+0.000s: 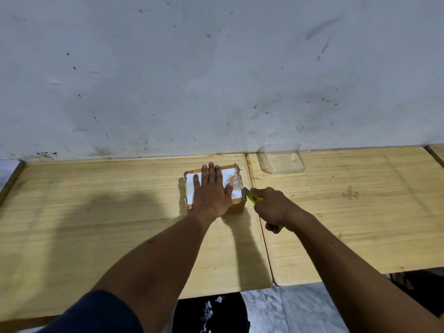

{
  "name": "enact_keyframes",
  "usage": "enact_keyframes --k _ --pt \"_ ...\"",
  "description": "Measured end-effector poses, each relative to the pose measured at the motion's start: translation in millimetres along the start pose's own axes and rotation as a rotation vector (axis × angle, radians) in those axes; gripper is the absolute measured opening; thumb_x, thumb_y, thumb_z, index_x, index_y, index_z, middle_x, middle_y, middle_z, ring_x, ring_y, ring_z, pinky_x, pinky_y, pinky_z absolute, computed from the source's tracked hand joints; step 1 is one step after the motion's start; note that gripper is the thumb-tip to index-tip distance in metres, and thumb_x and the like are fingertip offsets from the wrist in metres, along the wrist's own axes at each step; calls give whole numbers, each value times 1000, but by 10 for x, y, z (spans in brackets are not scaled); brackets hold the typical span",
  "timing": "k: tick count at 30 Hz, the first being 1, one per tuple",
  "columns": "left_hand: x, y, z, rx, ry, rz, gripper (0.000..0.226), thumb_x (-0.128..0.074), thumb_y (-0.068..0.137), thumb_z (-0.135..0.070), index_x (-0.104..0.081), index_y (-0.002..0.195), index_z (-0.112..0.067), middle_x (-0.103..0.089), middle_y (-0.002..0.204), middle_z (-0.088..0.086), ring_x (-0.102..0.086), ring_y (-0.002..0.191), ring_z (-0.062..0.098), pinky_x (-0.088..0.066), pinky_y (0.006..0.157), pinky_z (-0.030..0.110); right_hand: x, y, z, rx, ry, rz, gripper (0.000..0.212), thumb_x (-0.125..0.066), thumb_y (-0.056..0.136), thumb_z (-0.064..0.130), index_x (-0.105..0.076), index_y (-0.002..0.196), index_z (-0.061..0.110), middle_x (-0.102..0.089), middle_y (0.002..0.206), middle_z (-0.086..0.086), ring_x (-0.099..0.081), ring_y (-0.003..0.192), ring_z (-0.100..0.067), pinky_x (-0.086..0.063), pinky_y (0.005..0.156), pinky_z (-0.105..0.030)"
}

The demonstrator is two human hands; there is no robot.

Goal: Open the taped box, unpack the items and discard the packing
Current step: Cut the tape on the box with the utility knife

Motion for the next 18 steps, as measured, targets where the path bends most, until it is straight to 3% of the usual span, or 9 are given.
enact_keyframes --k 3,6,12,15,18 --pt "40 -22 20 -63 -70 50 68 -17 103 -50 3 156 -13 14 163 8 17 150 26 5 121 49 243 132 -177 -34 225 24 63 -39 89 2 -43 145 32 -45 76 -12 -40 39 -19 -32 42 -22" --pt "91 -94 51 -194 -81 50 62 -27 103 -46 -8 157 -20 7 165 6 10 151 23 0 122 47 393 234 -302 -33 300 -16 61 -42 93 4 -40 147 32 -49 77 -13 -42 39 -19 -32 42 -23" --pt "212 16 82 -632 123 -40 57 -24 103 -44 -24 154 -19 -11 164 10 -7 151 26 -19 120 45 203 405 -454 -60 321 33 60 -41 94 3 -39 147 32 -51 74 -13 -43 39 -20 -33 42 -23" --pt "170 110 73 -821 249 -25 58 -17 103 -43 -19 156 -18 -16 163 10 -11 151 27 -15 121 44 132 454 -557 -72 339 39 60 -42 93 5 -40 146 33 -52 75 -13 -44 39 -20 -34 41 -23" --pt "137 108 101 -818 167 -2 58 -15 103 -45 -14 157 -24 -10 164 5 -3 152 22 -5 122 40 98 468 -660 -85 349 43 61 -42 93 5 -39 147 34 -54 75 -12 -45 40 -20 -34 42 -23"
Point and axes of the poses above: each hand's wrist, its own y-axis towards the middle knuckle, its own x-axis out of the back of the hand, z = x × y, the point moved 7 cm from there along y, towards the middle knuckle
